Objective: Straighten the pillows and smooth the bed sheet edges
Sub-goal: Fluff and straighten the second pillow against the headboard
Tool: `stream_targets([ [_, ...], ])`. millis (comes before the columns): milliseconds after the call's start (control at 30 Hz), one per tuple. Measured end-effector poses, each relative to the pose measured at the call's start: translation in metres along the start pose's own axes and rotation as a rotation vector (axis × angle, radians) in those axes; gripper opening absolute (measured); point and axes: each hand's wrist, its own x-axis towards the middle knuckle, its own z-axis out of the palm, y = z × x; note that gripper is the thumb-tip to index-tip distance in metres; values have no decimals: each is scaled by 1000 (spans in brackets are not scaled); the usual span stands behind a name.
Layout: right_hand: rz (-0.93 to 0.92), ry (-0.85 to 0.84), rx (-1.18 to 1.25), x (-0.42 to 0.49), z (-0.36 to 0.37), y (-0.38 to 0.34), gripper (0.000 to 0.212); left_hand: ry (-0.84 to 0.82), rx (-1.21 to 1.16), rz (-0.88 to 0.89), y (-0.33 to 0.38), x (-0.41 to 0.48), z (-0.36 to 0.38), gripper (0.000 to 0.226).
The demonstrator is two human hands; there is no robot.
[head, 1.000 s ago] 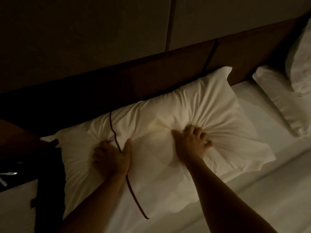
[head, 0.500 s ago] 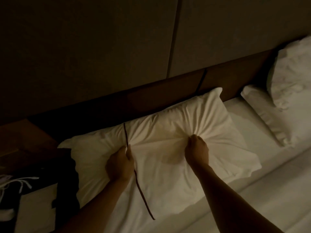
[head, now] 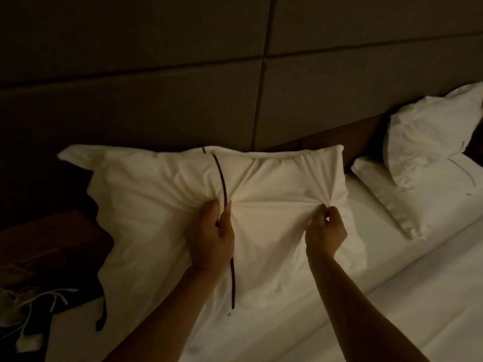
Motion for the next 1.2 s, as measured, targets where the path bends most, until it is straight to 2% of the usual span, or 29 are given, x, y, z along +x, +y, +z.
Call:
stream_targets([
  [133,122,51,313,-5,7,-21,33,108,-77,265,22,19,-23,41],
  [267,21,71,389,-8,24,-23,32,127,-10,435,-5,10,-37,37],
  [333,30,45,359,-8,43,-17,31,79,18,382,-33,1,-26,34],
  [467,277,-129,213,3,76,13,33,-219,109,43,-90,-20,5,26],
  [533,345,-219,116,10,84,30,35,-316,193,-76,-111,-25,17,17],
  [700,356,-293,51,21,90,47,22,-352,252,-57,-125,-27,22,13],
  [867,393,-347,4,17,79,52,26,-372,276,-42,-125,-29,16,24],
  [1067,411,-431,191,14,65,50,21,-362,207,13,-115,-36,11,36],
  [1133,382,-475,157,8,60,52,27,-409,204,50,-112,-49,11,34],
  [1200,372,-539,73,3,54,59,23,-502,240,56,-110,-65,14,33],
])
